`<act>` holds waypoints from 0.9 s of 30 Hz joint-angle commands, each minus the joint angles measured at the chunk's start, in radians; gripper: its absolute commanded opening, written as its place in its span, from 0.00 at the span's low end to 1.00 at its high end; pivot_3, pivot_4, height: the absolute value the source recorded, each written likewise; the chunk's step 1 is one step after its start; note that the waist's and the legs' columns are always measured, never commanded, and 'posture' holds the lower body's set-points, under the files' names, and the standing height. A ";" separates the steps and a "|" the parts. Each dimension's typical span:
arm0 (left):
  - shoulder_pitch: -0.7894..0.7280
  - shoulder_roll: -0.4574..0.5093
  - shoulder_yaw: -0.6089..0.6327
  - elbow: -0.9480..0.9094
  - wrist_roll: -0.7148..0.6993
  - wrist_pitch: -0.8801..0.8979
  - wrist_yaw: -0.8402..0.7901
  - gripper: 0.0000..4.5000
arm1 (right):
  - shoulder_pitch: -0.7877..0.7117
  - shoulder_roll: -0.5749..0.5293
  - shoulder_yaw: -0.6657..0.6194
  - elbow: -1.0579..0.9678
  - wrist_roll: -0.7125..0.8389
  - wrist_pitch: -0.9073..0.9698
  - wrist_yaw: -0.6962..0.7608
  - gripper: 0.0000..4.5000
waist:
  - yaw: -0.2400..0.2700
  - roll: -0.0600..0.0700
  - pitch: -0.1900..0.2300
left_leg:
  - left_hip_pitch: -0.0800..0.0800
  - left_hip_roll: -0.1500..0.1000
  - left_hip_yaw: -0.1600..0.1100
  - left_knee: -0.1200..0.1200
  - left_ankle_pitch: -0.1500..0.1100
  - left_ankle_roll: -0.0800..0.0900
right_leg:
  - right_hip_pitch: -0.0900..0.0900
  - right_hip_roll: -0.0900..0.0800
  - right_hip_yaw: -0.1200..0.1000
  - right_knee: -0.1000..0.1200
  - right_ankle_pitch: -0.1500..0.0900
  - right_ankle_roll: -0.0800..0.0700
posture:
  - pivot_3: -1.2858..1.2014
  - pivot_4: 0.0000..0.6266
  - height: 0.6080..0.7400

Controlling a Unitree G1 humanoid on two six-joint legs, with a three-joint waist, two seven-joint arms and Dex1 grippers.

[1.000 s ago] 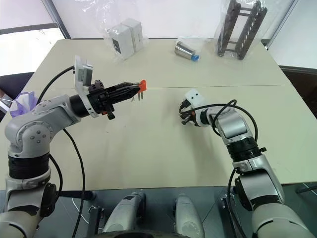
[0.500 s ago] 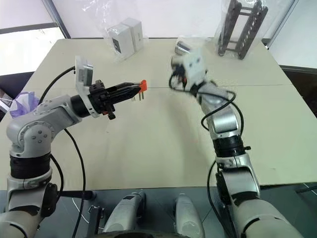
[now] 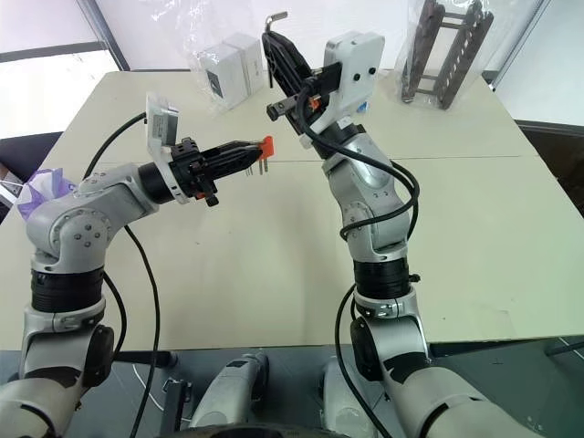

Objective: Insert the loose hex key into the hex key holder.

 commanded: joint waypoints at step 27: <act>-0.028 -0.023 0.046 0.014 -0.020 -0.028 0.010 0.03 | 0.111 -0.104 0.064 -0.195 0.094 0.126 0.102 0.02 | 0.001 0.000 0.000 | 0.000 0.000 0.000 -0.001 0.000 0.000 | 0.000 -0.001 0.000 -0.001 0.000 0.000 | 0.52 0.24 1.00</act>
